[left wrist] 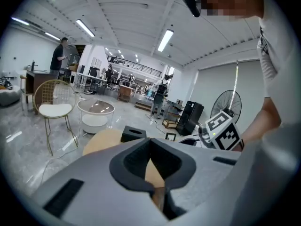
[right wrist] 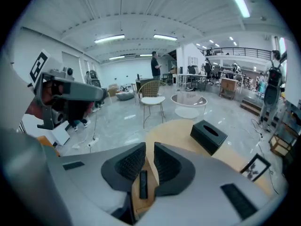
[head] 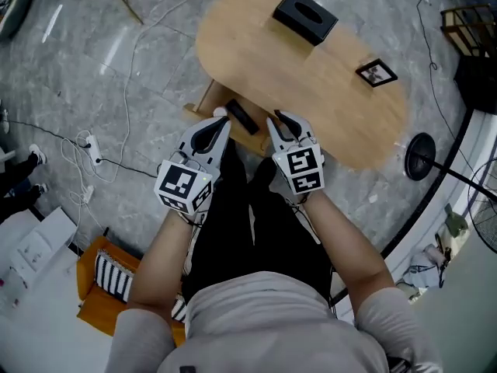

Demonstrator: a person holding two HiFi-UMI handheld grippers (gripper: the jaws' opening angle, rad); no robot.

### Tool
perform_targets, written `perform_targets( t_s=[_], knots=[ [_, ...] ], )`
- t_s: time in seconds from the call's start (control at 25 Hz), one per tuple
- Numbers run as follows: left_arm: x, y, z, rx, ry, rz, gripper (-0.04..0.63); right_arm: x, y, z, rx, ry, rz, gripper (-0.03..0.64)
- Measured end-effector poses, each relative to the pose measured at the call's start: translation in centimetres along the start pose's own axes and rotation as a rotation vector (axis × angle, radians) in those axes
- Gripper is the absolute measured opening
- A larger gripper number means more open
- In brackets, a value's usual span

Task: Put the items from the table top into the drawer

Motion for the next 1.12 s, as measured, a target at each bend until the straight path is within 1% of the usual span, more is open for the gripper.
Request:
perform_targets(
  t_s=[0.32,0.44,0.52,0.68,0.84,1.12],
  knots=[
    [10.3,10.7,-4.8,-0.069,0.096,0.119,0.009,10.8,1.8,-15.2,-0.048,0.203,-0.048,0.038],
    [13.6,14.4,-6.3,-0.094,0.136,0.182,0.009,14.1,2.8,-20.3,-0.071,0.287,-0.080,0.031],
    [15.4,16.5,-7.4,-0.098,0.159,0.209,0.009,15.8,3.2,-23.7,-0.082,0.339,-0.082,0.029],
    [18.2,19.7,-10.0,-0.098,0.226,0.235,0.009,18.4,3.4,-29.7,-0.103,0.436,-0.112,0.029],
    [19.8,22.5,-12.1,-0.087,0.271,0.257,0.009,19.8,3.4,-34.3,-0.113,0.506,-0.133,0.028],
    [20.7,26.1,-15.5,-0.068,0.320,0.284,0.009,20.2,2.0,-38.9,-0.095,0.559,-0.167,0.028]
  ],
)
Point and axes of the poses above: the fingertips, and each gripper's own axes: z forward along the fingers, y to its right, x out of its top, the point moved 7 cm from there along -z, backward along the fingers, and after that the axes turned 10 degrees about -z, right-handed, at the moved point
